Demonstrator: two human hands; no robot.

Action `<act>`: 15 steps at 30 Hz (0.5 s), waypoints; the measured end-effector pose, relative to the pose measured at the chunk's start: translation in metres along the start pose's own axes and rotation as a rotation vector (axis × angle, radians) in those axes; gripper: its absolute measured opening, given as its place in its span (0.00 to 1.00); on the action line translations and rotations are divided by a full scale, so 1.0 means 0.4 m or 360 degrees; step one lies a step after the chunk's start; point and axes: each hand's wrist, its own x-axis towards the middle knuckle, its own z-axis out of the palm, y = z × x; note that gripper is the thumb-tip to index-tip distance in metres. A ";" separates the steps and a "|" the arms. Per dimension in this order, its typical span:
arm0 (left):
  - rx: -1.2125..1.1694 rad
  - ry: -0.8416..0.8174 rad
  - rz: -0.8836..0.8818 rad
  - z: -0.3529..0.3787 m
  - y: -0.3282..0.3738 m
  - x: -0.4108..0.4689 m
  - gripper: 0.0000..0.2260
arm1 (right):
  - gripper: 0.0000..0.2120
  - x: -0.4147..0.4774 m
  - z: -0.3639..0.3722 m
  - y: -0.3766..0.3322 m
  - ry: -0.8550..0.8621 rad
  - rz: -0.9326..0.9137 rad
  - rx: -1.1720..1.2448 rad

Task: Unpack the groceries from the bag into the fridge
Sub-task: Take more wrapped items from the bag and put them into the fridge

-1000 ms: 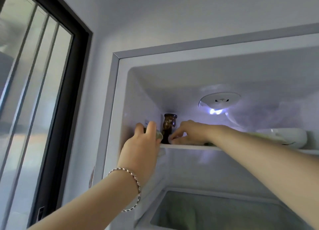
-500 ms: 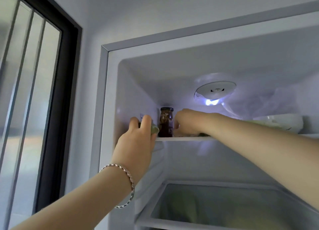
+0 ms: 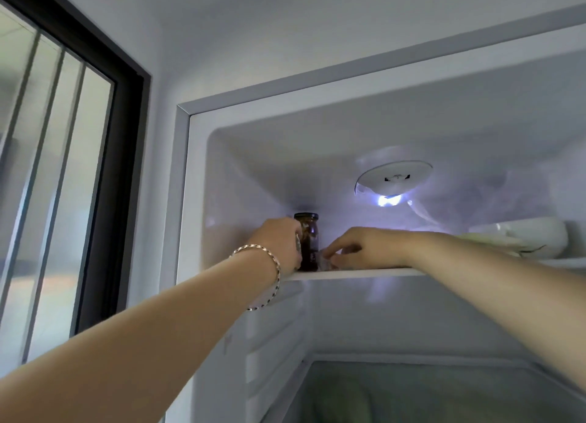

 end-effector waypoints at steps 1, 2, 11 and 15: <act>0.0008 -0.0052 -0.0009 0.012 0.007 0.025 0.14 | 0.15 0.006 0.002 0.004 0.0003 -0.0001 0.0030; 0.0043 -0.0099 -0.0006 0.023 0.013 0.045 0.16 | 0.15 0.008 0.002 0.005 0.0002 0.0004 0.0060; -0.0014 -0.0618 0.0135 0.020 0.018 0.106 0.05 | 0.16 0.003 0.001 0.009 0.0042 0.0041 0.0113; 0.0011 -0.0545 0.0151 0.052 0.018 0.109 0.10 | 0.23 -0.010 0.001 -0.001 0.0110 0.0226 0.0111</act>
